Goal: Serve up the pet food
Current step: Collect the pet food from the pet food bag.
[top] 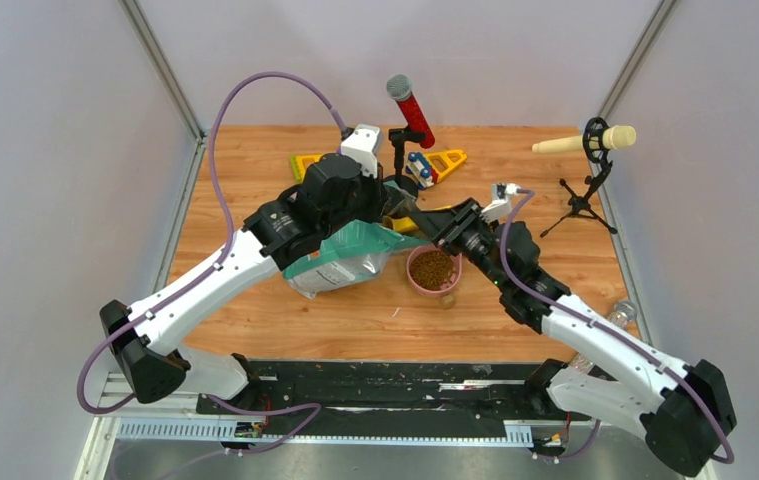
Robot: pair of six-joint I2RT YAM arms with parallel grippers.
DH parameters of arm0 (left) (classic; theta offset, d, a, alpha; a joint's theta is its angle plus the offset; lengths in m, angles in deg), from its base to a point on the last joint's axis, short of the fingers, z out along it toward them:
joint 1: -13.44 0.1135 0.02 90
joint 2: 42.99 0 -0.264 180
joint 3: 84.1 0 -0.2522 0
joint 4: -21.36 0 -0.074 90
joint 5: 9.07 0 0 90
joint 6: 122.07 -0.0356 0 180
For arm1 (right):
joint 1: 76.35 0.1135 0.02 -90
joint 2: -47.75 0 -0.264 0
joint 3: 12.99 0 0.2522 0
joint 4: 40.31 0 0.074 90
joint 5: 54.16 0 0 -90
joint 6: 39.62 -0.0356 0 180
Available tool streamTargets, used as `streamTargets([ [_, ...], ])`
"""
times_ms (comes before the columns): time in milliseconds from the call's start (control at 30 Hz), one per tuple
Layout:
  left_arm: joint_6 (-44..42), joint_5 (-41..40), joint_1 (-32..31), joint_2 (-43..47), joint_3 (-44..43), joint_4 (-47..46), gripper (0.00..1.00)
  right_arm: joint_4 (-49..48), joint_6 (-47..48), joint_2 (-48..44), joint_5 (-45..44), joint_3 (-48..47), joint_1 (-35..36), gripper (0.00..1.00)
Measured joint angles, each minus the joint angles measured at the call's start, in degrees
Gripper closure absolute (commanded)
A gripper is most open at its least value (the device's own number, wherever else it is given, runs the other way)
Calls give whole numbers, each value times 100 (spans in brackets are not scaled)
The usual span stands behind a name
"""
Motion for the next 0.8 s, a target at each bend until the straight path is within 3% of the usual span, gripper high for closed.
streamTargets([
  [500,-70,-505,48,127,-35,33,100,525,-306,-1947,-1300,452,-42,100],
  [800,-138,-699,50,142,-85,76,100,522,-566,-2391,-1609,614,-118,100],
])
